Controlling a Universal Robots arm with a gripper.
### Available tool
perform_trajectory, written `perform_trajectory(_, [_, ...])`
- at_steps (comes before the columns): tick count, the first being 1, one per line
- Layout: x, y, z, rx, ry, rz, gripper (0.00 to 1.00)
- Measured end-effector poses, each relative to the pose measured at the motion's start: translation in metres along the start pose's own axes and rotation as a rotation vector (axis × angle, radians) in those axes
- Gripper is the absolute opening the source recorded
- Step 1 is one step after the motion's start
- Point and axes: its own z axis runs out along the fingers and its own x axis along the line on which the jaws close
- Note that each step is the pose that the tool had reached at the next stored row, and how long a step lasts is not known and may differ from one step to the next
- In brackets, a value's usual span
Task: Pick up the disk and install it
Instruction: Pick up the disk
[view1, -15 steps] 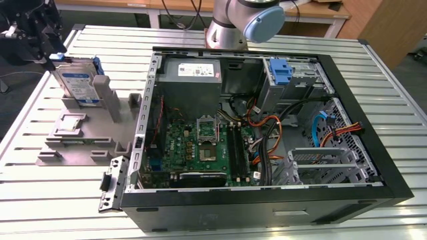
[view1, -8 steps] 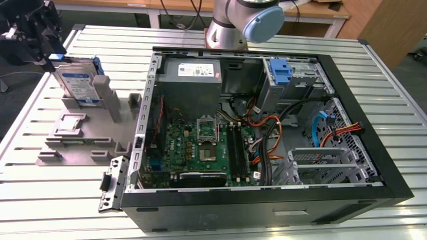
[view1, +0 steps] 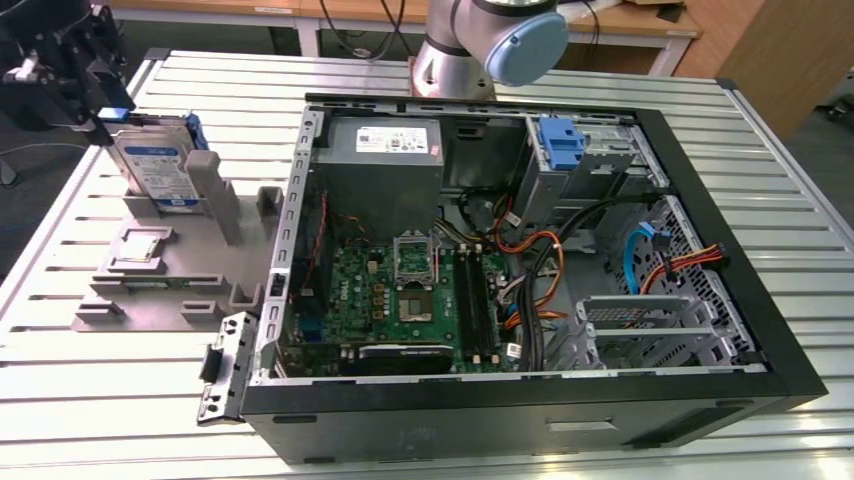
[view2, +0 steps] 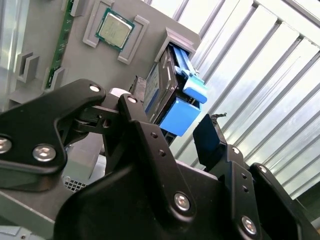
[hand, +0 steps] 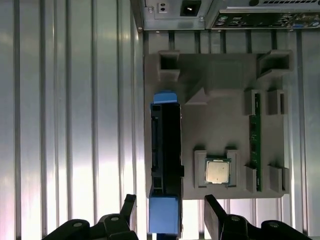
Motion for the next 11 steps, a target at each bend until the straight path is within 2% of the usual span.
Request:
perform_trajectory(2, [0.0005, 0.0, 0.0018, 0.0036, 0.0, 0.0, 0.65])
perform_trajectory(5, [0.0011, -0.0001, 0.0051, 0.0163, -0.0006, 0.0, 0.65])
perform_trajectory(11, [0.0018, -0.0002, 0.0095, 0.019, -0.0002, 0.0, 0.65])
